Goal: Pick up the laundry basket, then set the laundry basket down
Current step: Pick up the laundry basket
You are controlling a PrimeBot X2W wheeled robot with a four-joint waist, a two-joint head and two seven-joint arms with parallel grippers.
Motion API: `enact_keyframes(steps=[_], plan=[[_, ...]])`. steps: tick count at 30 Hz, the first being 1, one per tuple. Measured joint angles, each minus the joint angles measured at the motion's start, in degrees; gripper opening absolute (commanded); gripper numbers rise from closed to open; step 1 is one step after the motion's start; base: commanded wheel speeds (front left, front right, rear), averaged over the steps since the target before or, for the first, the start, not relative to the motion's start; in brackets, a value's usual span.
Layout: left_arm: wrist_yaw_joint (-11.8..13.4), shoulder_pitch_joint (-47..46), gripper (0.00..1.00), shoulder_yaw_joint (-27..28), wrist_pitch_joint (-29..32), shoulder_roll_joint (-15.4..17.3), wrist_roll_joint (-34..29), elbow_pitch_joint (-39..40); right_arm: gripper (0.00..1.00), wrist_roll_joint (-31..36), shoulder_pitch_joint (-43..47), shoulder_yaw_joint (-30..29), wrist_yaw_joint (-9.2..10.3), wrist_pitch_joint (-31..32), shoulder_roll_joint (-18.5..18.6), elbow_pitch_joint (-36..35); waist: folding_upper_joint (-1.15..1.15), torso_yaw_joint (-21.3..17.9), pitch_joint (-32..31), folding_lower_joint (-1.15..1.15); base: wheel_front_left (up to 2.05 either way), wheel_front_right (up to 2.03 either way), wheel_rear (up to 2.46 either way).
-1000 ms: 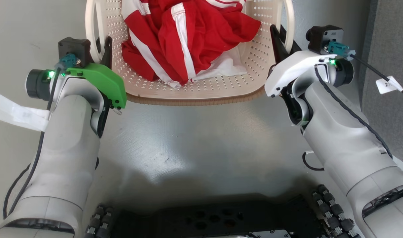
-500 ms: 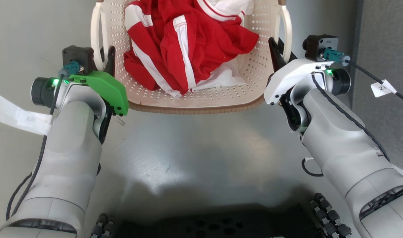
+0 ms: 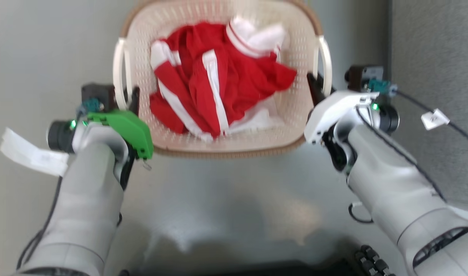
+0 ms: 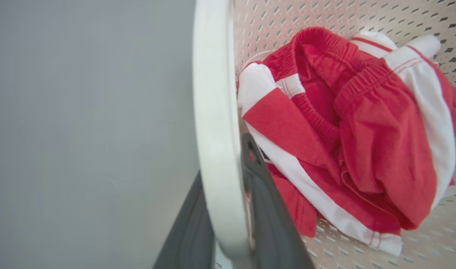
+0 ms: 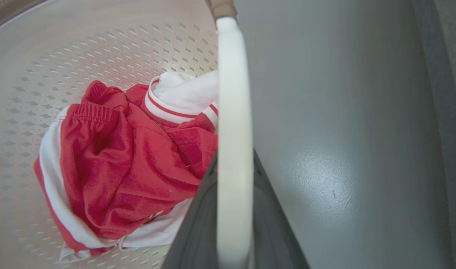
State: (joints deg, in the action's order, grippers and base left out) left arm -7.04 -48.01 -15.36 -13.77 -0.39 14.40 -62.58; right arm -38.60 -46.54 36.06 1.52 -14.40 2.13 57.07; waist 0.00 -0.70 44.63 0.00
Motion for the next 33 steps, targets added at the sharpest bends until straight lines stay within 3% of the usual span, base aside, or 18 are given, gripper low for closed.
enact_keyframes(steps=[16,33], plan=[[-0.54,8.85,0.00,-1.26,0.80,-1.37,2.36,-7.26,0.00,-4.45,8.92,4.63,-2.19,3.54,-0.96,4.69,0.00,0.02,-11.52,0.00,0.00,0.00,0.00],[-1.01,18.50,0.00,-4.74,7.20,-1.43,8.75,-8.77,0.00,-8.71,17.75,9.95,-3.53,10.53,-1.00,5.03,0.00,-0.52,-23.99,0.00,0.00,0.00,0.00]])
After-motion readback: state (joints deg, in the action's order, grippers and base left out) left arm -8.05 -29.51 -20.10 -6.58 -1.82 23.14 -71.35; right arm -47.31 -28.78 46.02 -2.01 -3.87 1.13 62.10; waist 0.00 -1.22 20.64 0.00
